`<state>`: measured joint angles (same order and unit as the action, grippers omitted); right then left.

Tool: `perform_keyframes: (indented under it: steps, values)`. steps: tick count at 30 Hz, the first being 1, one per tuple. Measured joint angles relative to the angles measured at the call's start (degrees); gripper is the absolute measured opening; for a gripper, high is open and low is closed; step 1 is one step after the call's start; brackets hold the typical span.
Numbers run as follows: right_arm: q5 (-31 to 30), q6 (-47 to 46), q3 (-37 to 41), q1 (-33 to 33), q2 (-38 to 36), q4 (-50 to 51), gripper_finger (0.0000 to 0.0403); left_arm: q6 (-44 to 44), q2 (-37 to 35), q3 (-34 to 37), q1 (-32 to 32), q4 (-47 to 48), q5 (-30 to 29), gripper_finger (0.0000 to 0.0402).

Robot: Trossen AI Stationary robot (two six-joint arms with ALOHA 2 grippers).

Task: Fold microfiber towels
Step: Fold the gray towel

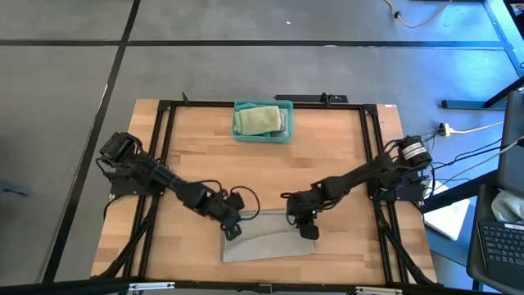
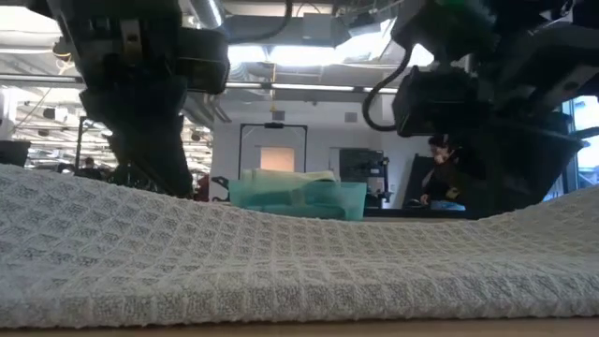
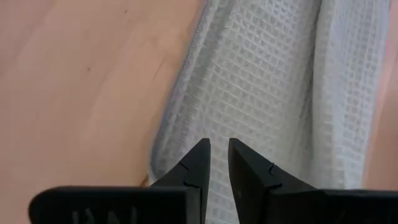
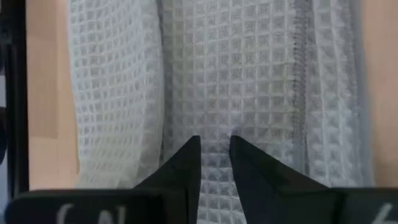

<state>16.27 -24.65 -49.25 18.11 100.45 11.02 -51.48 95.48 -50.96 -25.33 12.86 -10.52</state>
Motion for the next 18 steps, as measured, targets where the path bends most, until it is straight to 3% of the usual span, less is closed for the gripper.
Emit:
perform_keyframes:
  steps: [7,11,18]
  values:
    - [-0.9,1.3,-0.7,-2.6,2.4,-0.1,0.008,10.6,3.2,0.1,4.2,1.2,4.4,0.0048]
    - [-4.6,1.3,-0.7,-6.2,2.4,0.3,0.0079,18.2,4.5,-0.3,7.7,6.3,7.7,0.0048]
    - [-9.5,1.4,-0.7,-14.8,2.5,1.0,0.0079,34.3,2.9,-0.2,19.5,18.0,3.8,0.0048]
